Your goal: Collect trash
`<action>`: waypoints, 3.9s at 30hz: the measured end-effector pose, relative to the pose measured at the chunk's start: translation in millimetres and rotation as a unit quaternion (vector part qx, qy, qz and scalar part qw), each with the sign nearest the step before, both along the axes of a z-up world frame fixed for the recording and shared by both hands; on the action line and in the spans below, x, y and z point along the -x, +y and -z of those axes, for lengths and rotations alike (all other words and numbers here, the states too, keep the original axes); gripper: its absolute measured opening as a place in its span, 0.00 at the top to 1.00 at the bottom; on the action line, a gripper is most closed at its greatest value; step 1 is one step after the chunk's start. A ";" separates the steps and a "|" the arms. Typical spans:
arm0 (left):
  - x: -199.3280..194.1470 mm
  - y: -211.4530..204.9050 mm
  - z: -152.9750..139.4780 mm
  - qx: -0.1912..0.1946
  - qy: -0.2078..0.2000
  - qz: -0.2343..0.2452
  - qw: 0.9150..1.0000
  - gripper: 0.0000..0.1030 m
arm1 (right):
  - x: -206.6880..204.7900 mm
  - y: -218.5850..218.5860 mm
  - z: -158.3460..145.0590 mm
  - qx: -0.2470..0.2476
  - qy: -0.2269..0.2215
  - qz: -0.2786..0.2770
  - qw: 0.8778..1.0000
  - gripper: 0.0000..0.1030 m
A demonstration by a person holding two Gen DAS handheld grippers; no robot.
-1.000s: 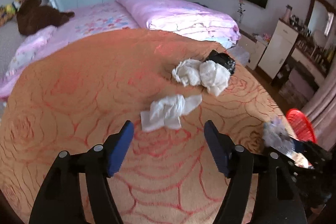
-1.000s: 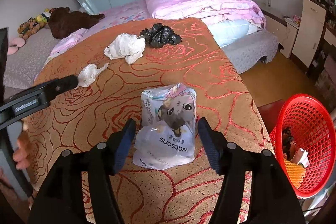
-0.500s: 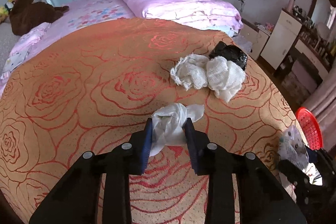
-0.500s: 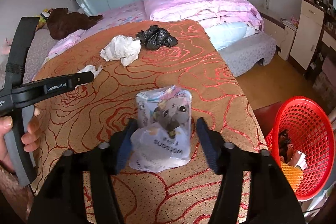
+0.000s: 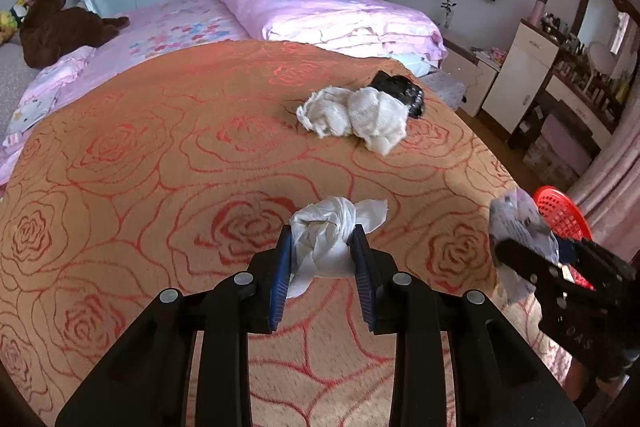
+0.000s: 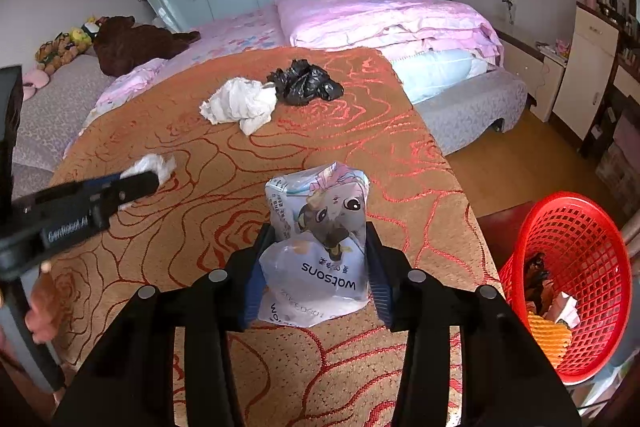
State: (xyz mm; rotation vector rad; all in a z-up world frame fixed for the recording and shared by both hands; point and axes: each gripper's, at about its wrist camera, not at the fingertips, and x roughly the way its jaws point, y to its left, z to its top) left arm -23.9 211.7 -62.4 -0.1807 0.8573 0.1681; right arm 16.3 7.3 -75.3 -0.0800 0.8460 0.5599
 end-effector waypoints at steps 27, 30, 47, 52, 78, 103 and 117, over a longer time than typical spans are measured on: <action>-26.3 -59.9 -29.7 -0.010 -0.031 0.072 0.997 0.73 | -23.9 -75.2 -51.0 0.009 -0.048 0.078 0.996 0.59; -30.5 -66.6 -29.4 -0.010 -0.028 0.078 0.997 0.73 | -26.6 -84.6 -51.9 0.012 -0.047 0.085 0.995 0.59; -62.7 -130.0 -30.4 -0.024 -0.025 0.144 0.989 0.73 | -33.7 -167.5 -42.3 0.054 -0.035 0.156 0.986 0.59; -73.1 -162.9 -30.9 -0.032 -0.027 0.174 0.984 0.73 | -34.3 -202.9 -34.0 0.043 -0.021 0.192 0.980 0.59; -111.8 -285.7 24.1 -0.006 0.040 0.321 0.946 0.73 | -53.7 -260.2 6.4 0.017 0.052 0.258 0.965 0.59; -93.0 -243.3 9.0 -0.035 0.021 0.262 0.964 0.32 | -44.8 -239.9 2.3 0.009 0.031 0.238 0.971 0.29; -94.7 -104.0 -22.9 -0.070 -0.005 0.086 0.994 0.30 | -32.9 -201.6 -1.1 0.024 0.015 0.190 0.981 0.28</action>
